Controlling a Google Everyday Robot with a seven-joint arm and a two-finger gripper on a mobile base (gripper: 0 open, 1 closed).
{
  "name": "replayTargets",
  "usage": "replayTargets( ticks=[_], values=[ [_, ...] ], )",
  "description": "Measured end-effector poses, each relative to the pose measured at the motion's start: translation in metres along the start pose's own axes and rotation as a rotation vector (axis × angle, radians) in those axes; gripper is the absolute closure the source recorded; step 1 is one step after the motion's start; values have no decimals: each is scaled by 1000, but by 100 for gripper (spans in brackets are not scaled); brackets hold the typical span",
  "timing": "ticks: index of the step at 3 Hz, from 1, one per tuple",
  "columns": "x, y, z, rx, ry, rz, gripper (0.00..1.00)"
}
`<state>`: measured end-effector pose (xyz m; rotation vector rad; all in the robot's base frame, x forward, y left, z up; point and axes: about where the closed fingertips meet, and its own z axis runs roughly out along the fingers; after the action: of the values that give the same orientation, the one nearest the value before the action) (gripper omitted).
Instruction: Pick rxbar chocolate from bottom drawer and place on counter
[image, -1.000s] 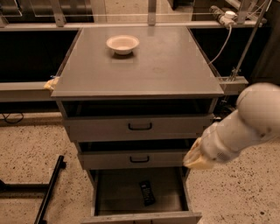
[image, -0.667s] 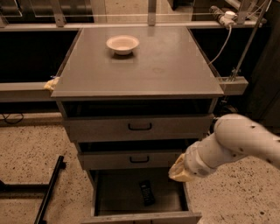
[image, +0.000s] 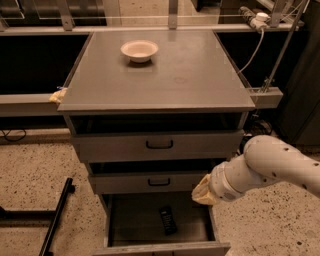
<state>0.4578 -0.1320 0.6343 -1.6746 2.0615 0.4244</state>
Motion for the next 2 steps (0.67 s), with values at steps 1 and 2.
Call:
replayTargets(
  ticks=[1,2],
  values=[
    [27,-13,36,39,-26,-70,100],
    [46,-53,93,72,-91,-189,100]
  ],
)
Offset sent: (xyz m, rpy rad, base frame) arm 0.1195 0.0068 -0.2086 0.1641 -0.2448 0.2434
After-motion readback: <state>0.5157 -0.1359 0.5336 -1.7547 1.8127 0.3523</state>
